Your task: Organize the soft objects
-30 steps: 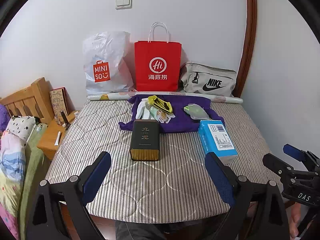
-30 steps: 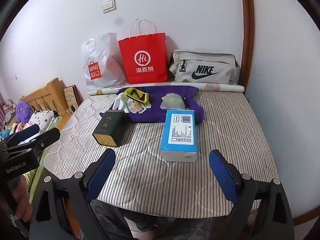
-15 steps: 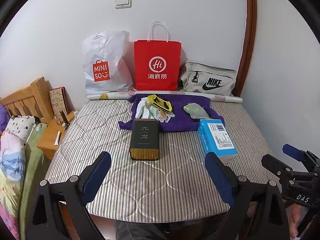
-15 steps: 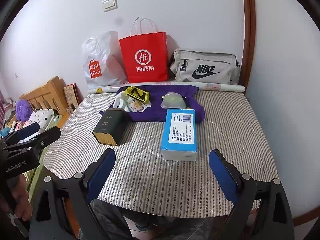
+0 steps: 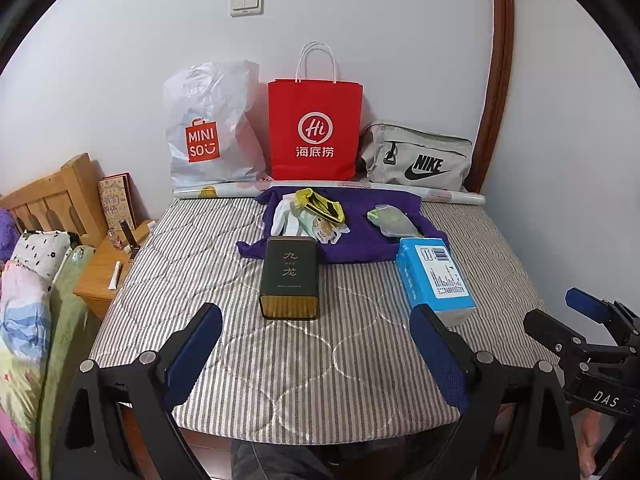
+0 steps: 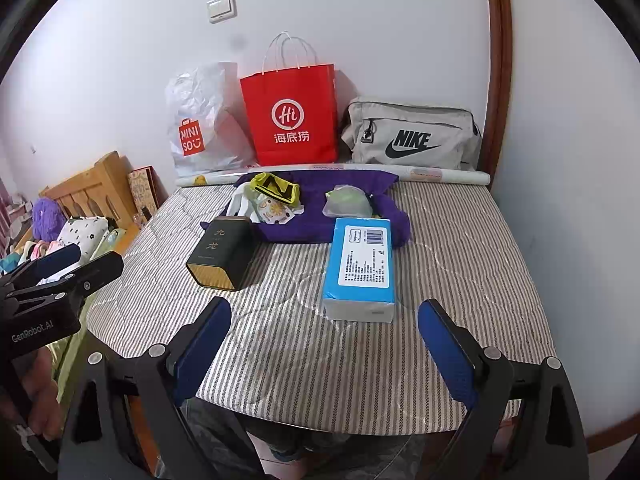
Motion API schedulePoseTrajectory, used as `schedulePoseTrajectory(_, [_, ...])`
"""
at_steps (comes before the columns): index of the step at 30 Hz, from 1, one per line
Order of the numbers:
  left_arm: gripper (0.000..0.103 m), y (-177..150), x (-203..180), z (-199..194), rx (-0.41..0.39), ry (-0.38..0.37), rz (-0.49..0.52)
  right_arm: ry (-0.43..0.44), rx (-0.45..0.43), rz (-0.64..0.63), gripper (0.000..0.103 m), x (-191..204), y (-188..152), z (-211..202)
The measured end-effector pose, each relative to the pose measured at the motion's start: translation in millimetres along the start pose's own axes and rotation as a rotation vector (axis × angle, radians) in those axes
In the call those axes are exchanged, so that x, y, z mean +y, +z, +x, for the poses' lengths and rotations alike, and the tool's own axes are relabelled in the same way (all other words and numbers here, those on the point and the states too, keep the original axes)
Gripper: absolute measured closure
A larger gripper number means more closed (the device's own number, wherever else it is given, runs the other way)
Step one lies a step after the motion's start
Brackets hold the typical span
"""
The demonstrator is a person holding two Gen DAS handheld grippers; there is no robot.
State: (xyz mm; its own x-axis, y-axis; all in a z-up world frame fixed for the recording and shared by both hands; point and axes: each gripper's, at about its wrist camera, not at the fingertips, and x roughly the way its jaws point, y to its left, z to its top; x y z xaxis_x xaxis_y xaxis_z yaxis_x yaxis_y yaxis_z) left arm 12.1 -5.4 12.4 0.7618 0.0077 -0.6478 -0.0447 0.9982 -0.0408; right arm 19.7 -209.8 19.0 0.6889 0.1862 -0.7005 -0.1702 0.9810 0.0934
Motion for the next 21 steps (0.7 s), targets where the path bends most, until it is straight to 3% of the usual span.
schedulePoseTrajectory(21, [0.008,0.0,1.1,-0.3,0.006,-0.011,-0.002,0.001,-0.001,-0.003,0.009,0.6,-1.5,0.0])
